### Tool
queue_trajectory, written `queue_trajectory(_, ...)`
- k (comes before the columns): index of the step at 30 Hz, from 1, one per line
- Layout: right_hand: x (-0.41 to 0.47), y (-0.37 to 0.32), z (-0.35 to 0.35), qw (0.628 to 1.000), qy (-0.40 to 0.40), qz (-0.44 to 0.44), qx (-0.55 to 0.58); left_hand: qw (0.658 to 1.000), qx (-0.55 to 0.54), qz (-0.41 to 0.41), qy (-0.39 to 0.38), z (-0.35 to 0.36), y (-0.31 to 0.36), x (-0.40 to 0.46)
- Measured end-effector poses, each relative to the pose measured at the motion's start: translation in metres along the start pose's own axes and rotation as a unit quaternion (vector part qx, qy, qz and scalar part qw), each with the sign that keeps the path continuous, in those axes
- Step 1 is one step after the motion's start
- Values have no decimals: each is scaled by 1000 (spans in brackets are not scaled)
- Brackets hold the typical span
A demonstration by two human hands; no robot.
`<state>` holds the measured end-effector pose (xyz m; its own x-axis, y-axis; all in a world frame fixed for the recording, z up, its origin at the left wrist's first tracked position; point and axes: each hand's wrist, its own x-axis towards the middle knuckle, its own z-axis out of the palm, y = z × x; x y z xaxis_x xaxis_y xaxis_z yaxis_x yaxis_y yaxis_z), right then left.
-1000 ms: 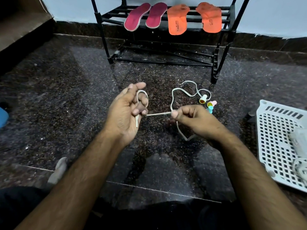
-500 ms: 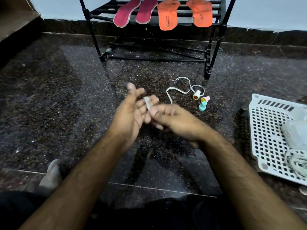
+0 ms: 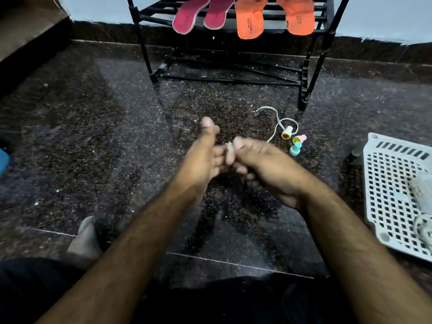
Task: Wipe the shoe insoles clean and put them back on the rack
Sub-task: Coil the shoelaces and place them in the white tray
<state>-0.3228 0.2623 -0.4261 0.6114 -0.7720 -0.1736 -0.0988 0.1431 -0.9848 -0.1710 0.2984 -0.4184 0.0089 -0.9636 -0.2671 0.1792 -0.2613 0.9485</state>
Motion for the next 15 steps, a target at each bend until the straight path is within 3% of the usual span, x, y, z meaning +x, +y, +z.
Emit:
queue_trajectory(2,-4,2,4,984,-145,-5,-101,989,-145,20,22,-8,6,2)
queue_trajectory(4,-5,7,0,960,-216,30,-177,976,-215,23,11,-22,14,1)
queue_trajectory(6,-2,10,-10,958,-157,45,-236,978,-202,2,-48,-31,21,-2)
queue_trajectory(8,1,13,-21,968,-6,51,-245,990,-101,-2,-95,-29,25,-6)
queue_trajectory(10,2,11,-23,976,143,40,-157,995,20,12,-92,-18,21,-6)
queue_trajectory(11,2,8,-21,978,180,22,-102,995,51,19,-78,-13,17,-5)
queue_trajectory(13,2,0,-13,987,161,-13,-23,998,52,24,-40,-6,7,-1)
queue_trajectory(15,2,-3,-5,997,48,-35,-41,999,-41,21,-14,-6,2,1)
